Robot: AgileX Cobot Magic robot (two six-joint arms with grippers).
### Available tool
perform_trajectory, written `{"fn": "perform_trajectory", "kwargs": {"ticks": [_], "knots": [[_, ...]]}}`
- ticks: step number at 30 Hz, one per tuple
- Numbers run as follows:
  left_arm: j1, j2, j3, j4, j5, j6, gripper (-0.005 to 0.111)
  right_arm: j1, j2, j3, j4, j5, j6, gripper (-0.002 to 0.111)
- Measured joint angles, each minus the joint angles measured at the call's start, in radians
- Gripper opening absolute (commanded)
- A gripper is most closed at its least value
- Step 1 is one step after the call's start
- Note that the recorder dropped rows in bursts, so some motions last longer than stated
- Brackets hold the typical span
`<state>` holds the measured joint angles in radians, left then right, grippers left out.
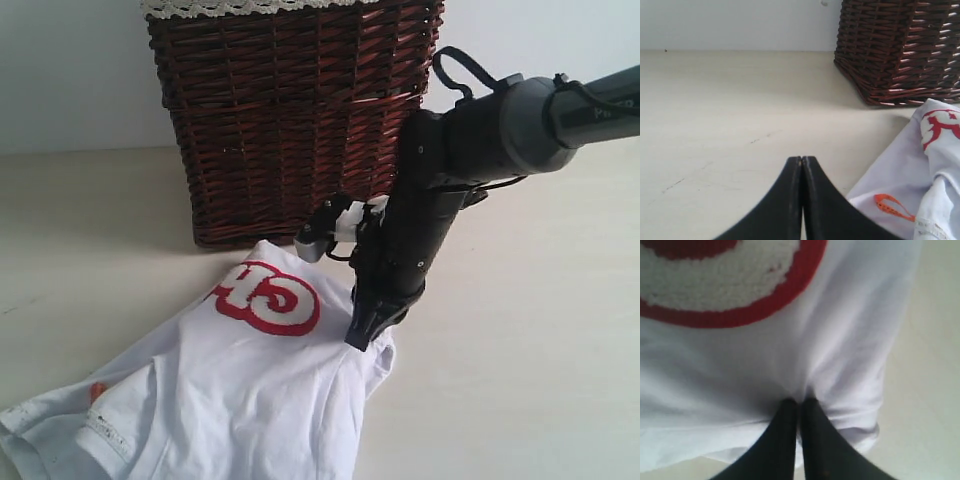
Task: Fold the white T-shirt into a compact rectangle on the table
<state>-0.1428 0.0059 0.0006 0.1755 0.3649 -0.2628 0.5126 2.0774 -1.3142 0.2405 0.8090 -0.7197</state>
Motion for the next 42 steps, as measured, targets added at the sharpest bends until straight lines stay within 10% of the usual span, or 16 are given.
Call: {"fn": "perform_trajectory", "kwargs": {"ticks": [26, 36, 42], "knots": [[0.000, 0.000, 0.000, 0.000, 0.000, 0.000, 0.001, -0.248, -0.171, 0.138, -0.326, 0.407, 0.050, 0.002], [0.000, 0.000, 0.000, 0.000, 0.000, 0.000, 0.001, -0.363, -0.448, 0.139, 0.321, 0.296, -0.303, 0.066], [0.000, 0.000, 0.000, 0.000, 0.000, 0.000, 0.001, -0.161, -0.357, 0.167, 0.499, 0.233, -0.423, 0.070]]}}
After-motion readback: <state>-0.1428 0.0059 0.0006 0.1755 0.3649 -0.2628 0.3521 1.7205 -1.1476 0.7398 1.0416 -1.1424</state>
